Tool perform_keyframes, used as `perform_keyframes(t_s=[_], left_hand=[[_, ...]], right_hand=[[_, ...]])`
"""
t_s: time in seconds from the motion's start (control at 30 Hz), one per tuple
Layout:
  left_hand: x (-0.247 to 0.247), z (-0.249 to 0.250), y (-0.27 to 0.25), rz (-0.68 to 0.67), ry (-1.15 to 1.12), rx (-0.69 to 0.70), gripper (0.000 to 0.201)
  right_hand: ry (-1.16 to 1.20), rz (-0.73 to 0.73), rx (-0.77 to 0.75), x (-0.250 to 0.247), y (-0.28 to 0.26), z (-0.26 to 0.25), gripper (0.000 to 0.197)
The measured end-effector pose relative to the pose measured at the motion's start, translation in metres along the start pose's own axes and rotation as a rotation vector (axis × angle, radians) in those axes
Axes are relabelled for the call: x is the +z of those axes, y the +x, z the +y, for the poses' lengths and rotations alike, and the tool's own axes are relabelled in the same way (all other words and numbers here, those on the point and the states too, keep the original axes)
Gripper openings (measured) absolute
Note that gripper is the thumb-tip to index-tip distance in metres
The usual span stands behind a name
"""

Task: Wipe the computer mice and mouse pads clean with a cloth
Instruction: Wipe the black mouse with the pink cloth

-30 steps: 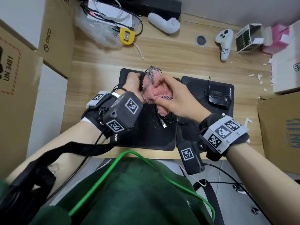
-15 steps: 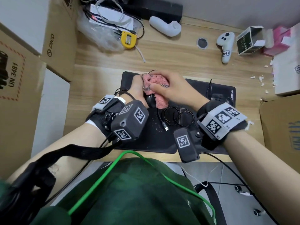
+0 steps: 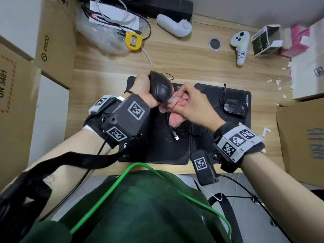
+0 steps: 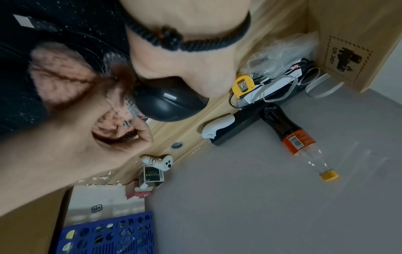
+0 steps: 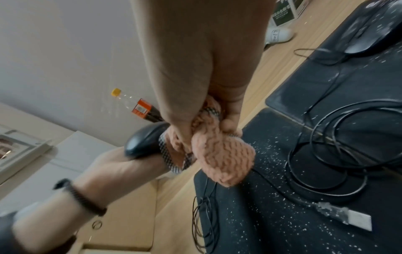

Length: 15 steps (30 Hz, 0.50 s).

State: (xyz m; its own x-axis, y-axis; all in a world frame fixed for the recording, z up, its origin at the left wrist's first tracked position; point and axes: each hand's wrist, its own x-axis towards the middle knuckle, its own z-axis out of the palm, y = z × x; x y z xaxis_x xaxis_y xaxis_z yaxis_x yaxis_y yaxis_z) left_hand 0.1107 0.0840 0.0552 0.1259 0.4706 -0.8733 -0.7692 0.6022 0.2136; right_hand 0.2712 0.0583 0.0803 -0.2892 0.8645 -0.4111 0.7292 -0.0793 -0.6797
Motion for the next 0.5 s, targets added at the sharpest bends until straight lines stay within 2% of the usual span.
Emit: perform_keyframes(t_s=[0.1, 0.17, 0.27, 0.33, 0.43, 0.5], left_hand=[[0.001, -0.002, 0.001, -0.043, 0.025, -0.014, 0.03], [0.0, -0.005, -0.002, -0.057, 0.041, -0.042, 0.032], [-0.003, -0.009, -0.013, -0.113, 0.019, -0.095, 0.046], [-0.005, -0.011, -0.019, -0.153, 0.043, -0.103, 0.049], [-0.008, -0.01, -0.014, -0.161, 0.157, -0.066, 0.051], [-0.008, -0.005, -0.008, -0.089, 0.222, -0.043, 0.052]], right_hand=[[0.153, 0.118, 0.095, -0.008, 0.002, 0.007, 0.033], [0.202, 0.125, 0.077, -0.013, 0.003, -0.001, 0.029], [0.138, 0.0, -0.043, -0.015, 0.008, -0.024, 0.028], [0.057, -0.111, -0.107, -0.009, 0.013, -0.036, 0.028], [0.001, -0.107, -0.112, 0.006, 0.016, -0.045, 0.027], [0.006, -0.104, -0.089, 0.011, 0.014, -0.041, 0.03]])
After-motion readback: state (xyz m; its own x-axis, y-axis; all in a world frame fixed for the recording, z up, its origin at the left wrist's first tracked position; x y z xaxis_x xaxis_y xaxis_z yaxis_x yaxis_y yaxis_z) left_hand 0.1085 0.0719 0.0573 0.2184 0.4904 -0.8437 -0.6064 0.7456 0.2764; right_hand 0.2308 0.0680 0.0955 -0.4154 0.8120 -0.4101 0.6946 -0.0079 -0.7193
